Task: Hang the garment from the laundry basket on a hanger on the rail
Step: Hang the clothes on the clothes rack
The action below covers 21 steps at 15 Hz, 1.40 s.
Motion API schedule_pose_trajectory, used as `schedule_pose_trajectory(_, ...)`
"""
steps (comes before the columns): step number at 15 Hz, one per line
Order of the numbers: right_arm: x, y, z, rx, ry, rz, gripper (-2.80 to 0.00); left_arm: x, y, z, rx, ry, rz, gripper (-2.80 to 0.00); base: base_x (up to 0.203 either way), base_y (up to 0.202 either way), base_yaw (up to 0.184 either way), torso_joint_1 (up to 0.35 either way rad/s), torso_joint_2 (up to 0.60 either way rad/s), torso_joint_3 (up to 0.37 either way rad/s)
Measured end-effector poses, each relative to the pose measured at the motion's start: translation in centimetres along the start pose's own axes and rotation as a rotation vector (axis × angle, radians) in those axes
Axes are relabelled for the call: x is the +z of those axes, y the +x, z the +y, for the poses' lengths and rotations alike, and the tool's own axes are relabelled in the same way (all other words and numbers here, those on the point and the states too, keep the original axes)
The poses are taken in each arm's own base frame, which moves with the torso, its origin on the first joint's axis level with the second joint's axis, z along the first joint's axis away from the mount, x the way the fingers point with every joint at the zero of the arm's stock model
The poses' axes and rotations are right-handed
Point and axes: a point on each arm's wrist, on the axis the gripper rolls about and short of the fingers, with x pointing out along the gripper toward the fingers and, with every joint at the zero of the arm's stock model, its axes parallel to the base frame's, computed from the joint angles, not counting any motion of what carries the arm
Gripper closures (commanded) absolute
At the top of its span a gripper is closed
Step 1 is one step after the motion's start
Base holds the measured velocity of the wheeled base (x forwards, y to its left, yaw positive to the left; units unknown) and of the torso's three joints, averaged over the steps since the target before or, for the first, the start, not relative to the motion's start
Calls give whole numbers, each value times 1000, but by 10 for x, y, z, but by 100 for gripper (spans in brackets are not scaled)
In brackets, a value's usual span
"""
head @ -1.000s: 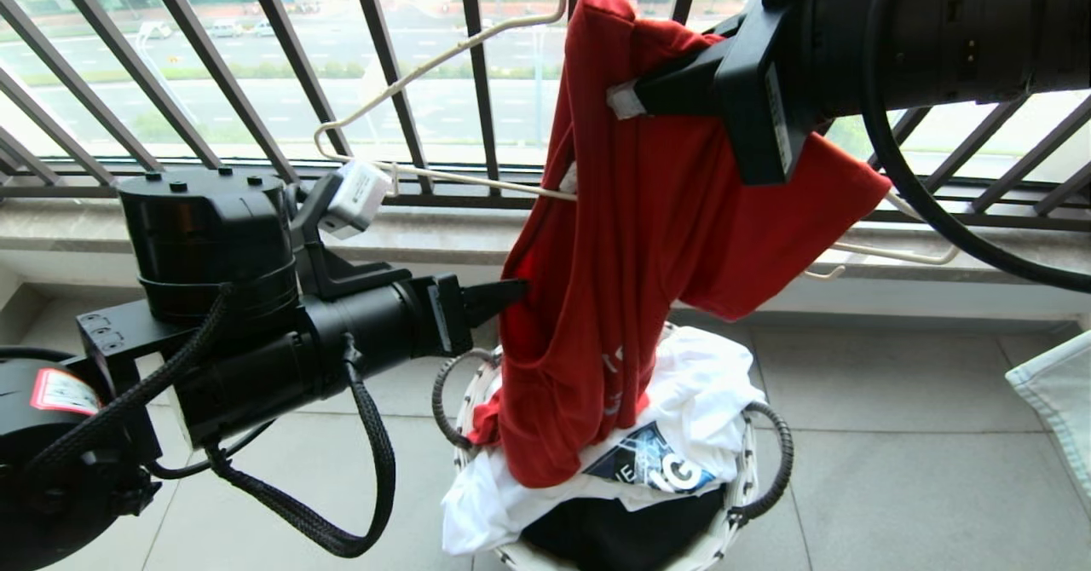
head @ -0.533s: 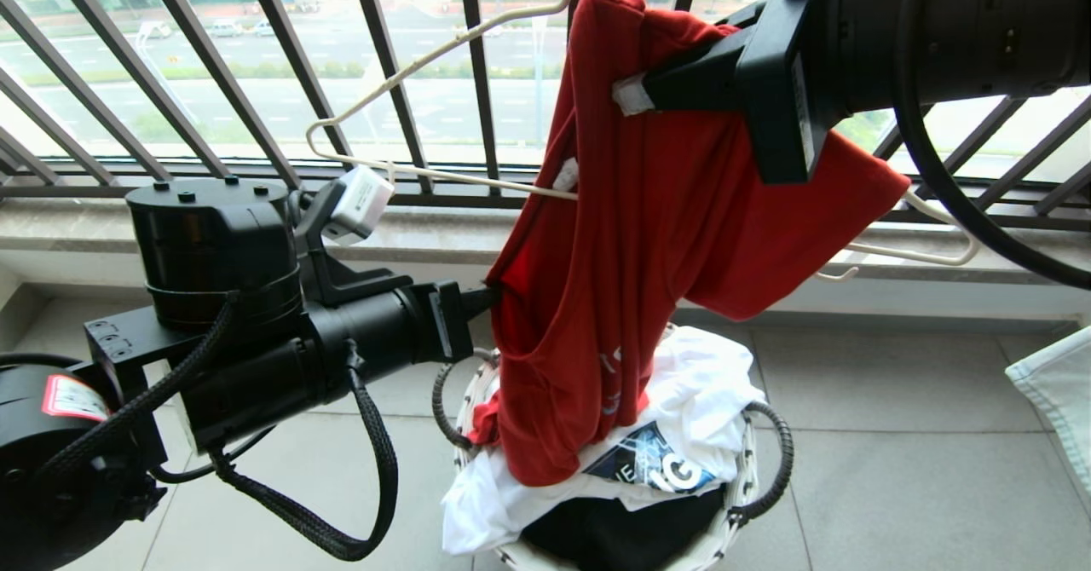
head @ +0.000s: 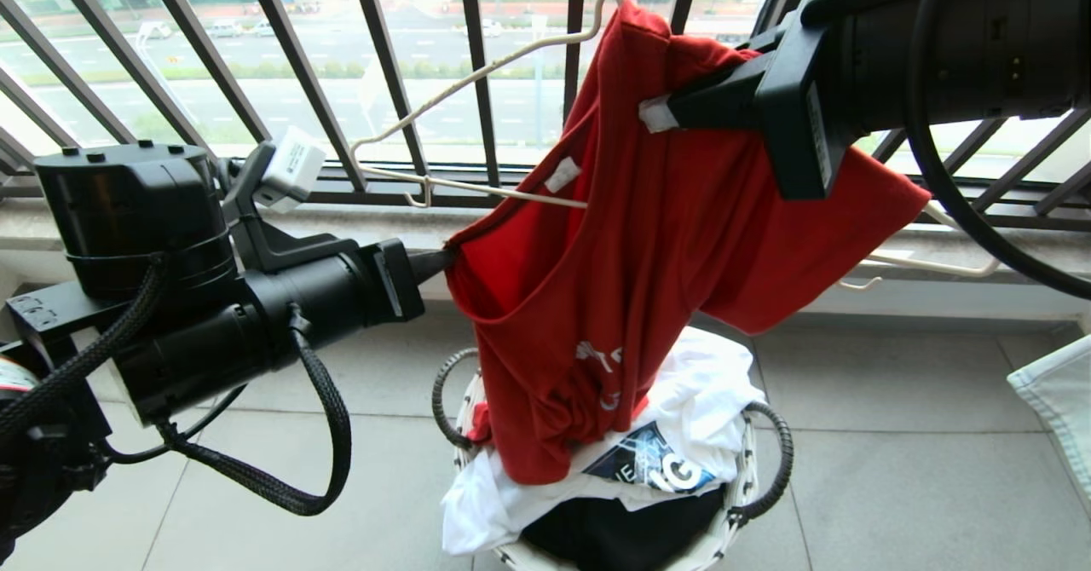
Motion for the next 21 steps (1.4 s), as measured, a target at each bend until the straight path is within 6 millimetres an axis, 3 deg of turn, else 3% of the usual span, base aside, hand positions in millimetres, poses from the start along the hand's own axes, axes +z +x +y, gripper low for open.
schedule_pose_trajectory(5,-9,-12,-12,-47,25,25,0,11,0,19,72,4,-40,0,0,0,0,0,0,0)
schedule_pose_trajectory(14,-23,-26,-15,-68,41,62,0,30,-1,48,139,2,-87,0,0,0,0,0,0,0)
schedule_pose_trajectory(21,-15,-23,-20,-101,43,-32,0,22,-3,45,48,-5,-26,0,0,0,0,0,0,0)
